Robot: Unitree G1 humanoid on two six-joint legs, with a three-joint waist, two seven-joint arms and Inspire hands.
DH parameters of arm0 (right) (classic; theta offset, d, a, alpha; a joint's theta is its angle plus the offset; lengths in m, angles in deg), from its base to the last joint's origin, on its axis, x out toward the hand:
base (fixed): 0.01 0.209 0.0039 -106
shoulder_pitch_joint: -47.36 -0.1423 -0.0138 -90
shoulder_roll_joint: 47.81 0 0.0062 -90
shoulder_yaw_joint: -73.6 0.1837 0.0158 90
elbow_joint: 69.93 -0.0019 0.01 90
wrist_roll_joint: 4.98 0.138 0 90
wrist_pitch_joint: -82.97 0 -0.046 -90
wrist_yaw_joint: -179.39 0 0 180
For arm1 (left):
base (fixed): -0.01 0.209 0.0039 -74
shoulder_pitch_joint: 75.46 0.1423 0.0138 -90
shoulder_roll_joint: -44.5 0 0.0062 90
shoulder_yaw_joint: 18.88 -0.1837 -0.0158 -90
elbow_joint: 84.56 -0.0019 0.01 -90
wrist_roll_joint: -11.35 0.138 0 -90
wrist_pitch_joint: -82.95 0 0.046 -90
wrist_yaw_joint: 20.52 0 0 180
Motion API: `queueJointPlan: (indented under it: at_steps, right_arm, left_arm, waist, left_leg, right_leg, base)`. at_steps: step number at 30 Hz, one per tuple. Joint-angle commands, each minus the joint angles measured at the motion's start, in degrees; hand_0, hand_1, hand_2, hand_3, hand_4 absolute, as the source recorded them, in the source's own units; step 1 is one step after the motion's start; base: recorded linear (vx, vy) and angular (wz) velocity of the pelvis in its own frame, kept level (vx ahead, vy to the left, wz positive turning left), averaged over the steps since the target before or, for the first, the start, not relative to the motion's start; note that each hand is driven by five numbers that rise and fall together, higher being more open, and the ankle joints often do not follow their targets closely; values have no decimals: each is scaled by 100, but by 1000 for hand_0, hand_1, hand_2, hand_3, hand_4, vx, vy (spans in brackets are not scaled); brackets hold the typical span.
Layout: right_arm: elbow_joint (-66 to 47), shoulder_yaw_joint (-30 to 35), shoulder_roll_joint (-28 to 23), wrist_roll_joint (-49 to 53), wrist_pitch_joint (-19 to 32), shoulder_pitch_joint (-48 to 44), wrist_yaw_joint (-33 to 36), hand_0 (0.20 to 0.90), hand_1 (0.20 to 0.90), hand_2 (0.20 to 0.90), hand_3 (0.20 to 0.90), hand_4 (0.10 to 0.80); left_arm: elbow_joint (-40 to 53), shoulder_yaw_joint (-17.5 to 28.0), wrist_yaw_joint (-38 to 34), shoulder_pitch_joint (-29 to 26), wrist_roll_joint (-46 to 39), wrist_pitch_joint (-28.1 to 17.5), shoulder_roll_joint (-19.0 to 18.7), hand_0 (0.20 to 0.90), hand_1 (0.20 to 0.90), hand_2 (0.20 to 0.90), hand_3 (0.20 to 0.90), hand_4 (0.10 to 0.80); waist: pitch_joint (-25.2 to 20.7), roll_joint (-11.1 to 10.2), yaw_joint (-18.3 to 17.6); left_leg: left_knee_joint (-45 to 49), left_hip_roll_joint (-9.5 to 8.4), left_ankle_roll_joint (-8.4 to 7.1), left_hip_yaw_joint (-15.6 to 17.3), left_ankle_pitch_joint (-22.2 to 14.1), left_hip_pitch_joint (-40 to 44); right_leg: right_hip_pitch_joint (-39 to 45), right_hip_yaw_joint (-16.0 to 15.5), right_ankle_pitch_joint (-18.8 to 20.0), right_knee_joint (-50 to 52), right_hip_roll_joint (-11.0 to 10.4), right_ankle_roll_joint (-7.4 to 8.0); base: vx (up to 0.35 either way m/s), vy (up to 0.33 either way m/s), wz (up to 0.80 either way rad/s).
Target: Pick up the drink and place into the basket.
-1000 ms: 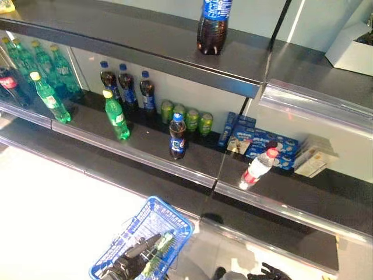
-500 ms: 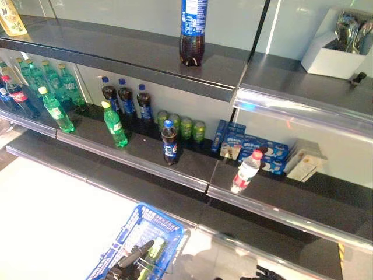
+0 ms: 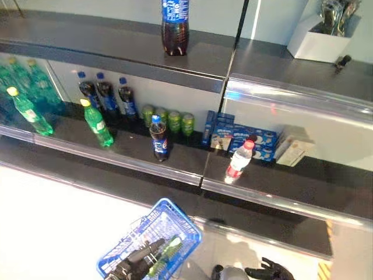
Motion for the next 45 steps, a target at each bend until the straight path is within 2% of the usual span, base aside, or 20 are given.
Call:
queueJointPlan:
  at_steps: [1, 4, 5, 7, 8, 13, 19, 30, 35, 37, 40, 45]
  right_arm:
    - [310, 149, -103, 97, 203, -169, 76, 900, 900, 900, 900, 800]
    - [379, 104, -122, 20, 229, -188, 36, 900, 900, 900, 900, 800]
    - [331, 38, -128, 37, 203, -217, -18, 900, 900, 900, 900, 800]
    - [241, -10, -127, 74, 123, -255, 12, 900, 900, 900, 900, 800]
    - [198, -19, -150, 91, 51, -304, 46, 900, 900, 900, 900, 800]
    - [145, -23, -201, 110, 20, -316, 62, 900, 900, 900, 900, 800]
    - [244, 66, -208, 56, 98, -265, 67, 900, 900, 900, 900, 800]
    - [305, 94, -263, -209, 46, -74, 69, 900, 900, 900, 900, 800]
    - [242, -76, -393, 67, -7, -380, 165, 900, 900, 900, 900, 800]
    - [254, -148, -442, 304, 0, -741, 213, 900, 900, 900, 900, 800]
    - [284, -155, -440, 440, 6, -974, 281, 900, 900, 900, 900, 800]
    - [106, -284, -527, 708, 87, -1170, 266, 900, 900, 900, 900, 800]
  left_arm:
    - [257, 33, 886, -388, -247, -192, -52, 300, 300, 300, 200, 100]
    - [247, 25, 762, -445, -360, -177, -106, 300, 300, 300, 200, 100]
    - [304, 98, 715, -434, -365, -128, -101, 300, 300, 300, 200, 100]
    - [365, 126, 736, -388, -387, -121, -63, 300, 300, 300, 200, 100]
    - [404, 164, 789, -341, -354, -159, 19, 300, 300, 300, 200, 100]
    - [517, 94, 703, -346, -417, -167, 143, 300, 300, 300, 200, 100]
    - [363, 184, 748, -331, -390, -162, 139, 300, 300, 300, 200, 100]
    - [66, 362, 889, -94, -274, -162, -23, 300, 300, 300, 200, 100]
    - [264, 79, 777, -332, -591, -239, -10, 300, 300, 300, 200, 100]
    - [368, -75, 739, -639, -741, -317, 36, 300, 300, 300, 200, 100]
    - [435, -233, 741, -817, -866, -408, 114, 300, 300, 300, 200, 100]
    - [562, -385, 725, -1140, -1094, -332, -12, 300, 300, 300, 200, 100]
  waist:
    - [-27, 207, 45]
    - [-34, 269, 68]
    - [-42, 276, 109]
    - [-52, 282, 133]
    - [-92, 283, 144]
    - [-143, 322, 198]
    - [-242, 374, 210]
    - [-197, 372, 211]
    - [142, 431, 260]
    - [451, 452, 290]
    - [748, 504, 262]
    - [1072, 538, 231]
  left_leg:
    - [-13, -246, -23, -252, -237, -29]
    - [0, -39, -125, -213, -108, -92]
    - [57, 98, -207, -187, 5, -139]
    - [67, 175, -268, -124, 60, -128]
    - [33, 306, -380, -3, 157, -122]
    - [24, 443, -533, 12, 286, -152]
    - [-13, 382, -537, -85, 202, -39]
    - [-13, 313, -496, -181, 97, 13]
    - [-13, 326, -552, -214, 301, -605]
    - [-13, 300, -585, -294, 423, -1013]
    - [-13, 211, -589, -472, 521, -1395]
    - [-13, 99, -541, -567, 554, -1752]
  right_leg:
    - [13, 429, 1115, -193, -140, 235]
    - [172, 280, 695, -469, -23, 142]
    - [337, 239, 481, -668, 103, 81]
    - [432, 165, 401, -812, 156, 34]
    - [564, 75, 371, -1031, 222, -37]
    - [843, -193, 304, -1233, 257, -142]
    - [1001, -397, 197, -1154, 137, -102]
    - [1010, -415, 110, -1005, 111, -66]
    - [441, -387, 271, -1106, 236, -128]
    - [94, -321, 467, -1266, 286, -145]
    - [-225, -134, 669, -1480, 321, -121]
    - [-648, -28, 668, -1368, 301, -116]
  base:
    - [-18, -291, -16]
    - [-16, -279, -11]
    - [-13, -263, -10]
    - [2, -182, -9]
    - [22, -111, -5]
    - [10, -38, 5]
    - [31, 33, 6]
    - [78, 29, 8]
    - [-187, 4, 4]
    - [-428, -12, 4]
    - [-249, 16, 19]
    - [-223, 32, 3]
